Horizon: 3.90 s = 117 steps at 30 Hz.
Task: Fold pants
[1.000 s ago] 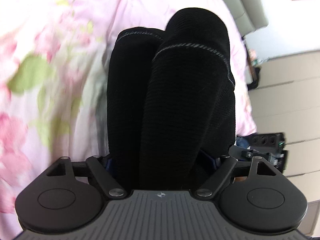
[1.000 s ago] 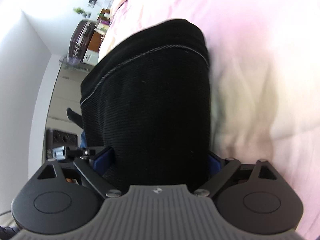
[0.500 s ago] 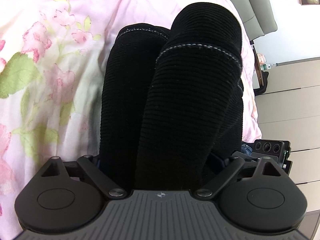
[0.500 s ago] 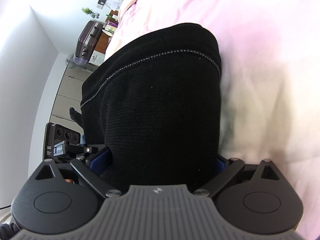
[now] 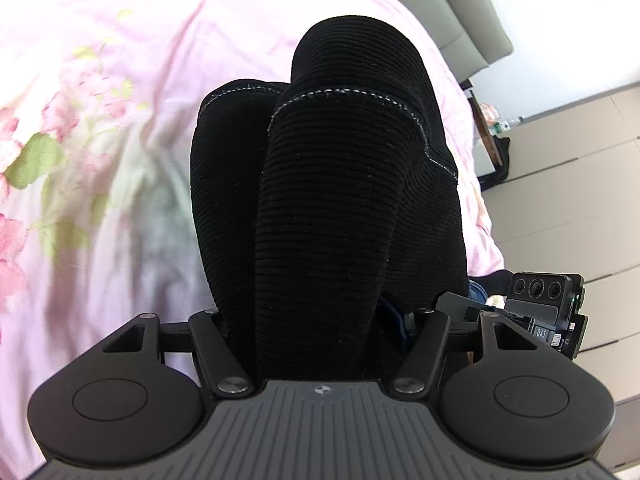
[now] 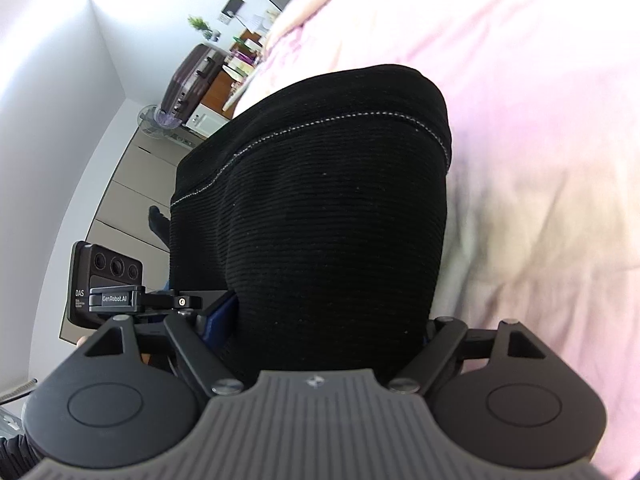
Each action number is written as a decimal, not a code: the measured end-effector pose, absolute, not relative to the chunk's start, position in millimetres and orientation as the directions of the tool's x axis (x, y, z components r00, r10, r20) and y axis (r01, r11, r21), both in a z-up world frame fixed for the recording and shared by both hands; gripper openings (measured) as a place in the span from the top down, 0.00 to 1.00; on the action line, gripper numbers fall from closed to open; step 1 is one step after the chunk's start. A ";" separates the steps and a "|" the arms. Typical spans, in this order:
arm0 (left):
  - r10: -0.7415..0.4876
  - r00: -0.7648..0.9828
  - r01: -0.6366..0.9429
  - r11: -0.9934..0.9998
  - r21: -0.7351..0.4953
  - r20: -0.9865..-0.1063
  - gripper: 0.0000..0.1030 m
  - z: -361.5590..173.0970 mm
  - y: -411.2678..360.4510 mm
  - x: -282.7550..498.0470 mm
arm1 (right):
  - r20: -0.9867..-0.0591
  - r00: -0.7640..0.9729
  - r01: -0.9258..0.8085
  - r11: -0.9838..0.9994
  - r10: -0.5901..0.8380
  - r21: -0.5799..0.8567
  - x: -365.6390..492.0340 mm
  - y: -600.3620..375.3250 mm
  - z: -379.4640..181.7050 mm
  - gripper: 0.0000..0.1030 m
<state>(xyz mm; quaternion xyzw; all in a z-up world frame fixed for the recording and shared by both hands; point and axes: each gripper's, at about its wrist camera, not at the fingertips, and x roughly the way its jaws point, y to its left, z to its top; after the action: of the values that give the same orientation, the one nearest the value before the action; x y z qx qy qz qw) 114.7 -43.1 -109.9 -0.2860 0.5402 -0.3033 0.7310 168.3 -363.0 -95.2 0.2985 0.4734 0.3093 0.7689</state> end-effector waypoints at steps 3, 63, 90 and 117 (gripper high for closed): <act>-0.759 0.236 0.158 0.647 -0.746 -0.607 0.30 -101.5 -61.7 115.2 | -0.539 0.389 -0.202 0.640 0.747 0.741 153.5 -375.0 -81.4 0.25; -0.718 0.066 0.530 0.614 -0.585 -0.693 0.19 -154.1 -591.6 354.3 | -0.662 0.625 0.341 0.619 0.412 0.708 126.4 -840.7 -149.7 0.13; -0.354 0.461 0.574 0.818 -0.031 -0.814 0.09 -29.5 -568.0 239.6 | -0.776 0.625 0.364 0.912 -0.090 0.188 75.9 -631.9 -14.1 0.06; -0.401 0.487 0.577 0.815 -0.060 -0.776 0.02 -47.1 -582.4 223.1 | -0.706 0.666 0.491 0.854 -0.241 0.172 62.7 -615.5 -2.0 0.05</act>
<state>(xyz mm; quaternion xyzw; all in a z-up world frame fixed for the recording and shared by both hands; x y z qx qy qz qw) 223.1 -582.4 -47.1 0.1047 0.4182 -0.2857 0.8559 62.7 -615.5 -2.0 0.1767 0.3540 -0.2042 0.8954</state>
